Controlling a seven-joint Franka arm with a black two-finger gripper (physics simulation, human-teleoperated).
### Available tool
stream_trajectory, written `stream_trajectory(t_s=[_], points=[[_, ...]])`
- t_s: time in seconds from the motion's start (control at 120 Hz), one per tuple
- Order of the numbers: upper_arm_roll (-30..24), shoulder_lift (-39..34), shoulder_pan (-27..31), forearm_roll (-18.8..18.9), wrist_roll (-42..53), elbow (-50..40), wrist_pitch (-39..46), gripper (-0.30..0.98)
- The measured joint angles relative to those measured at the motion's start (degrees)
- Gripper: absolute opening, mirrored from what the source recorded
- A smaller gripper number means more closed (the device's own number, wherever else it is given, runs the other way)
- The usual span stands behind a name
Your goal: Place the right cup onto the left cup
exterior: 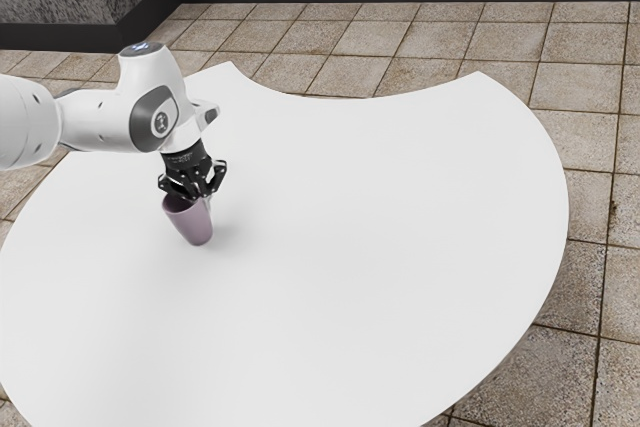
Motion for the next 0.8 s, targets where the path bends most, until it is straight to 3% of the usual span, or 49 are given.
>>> stream_trajectory(t_s=[0.267, 0.533, 0.8], points=[[0.03, -1.4, -0.02, 0.72, -0.53, 1.71, -2.21, -0.09], [0.86, 1.42, 2.98, 3.14, -0.24, 19.64, -12.15, -0.1], [-2.37, 13.76, 9.07, 3.57, 1.35, 38.78, -18.64, -0.1]])
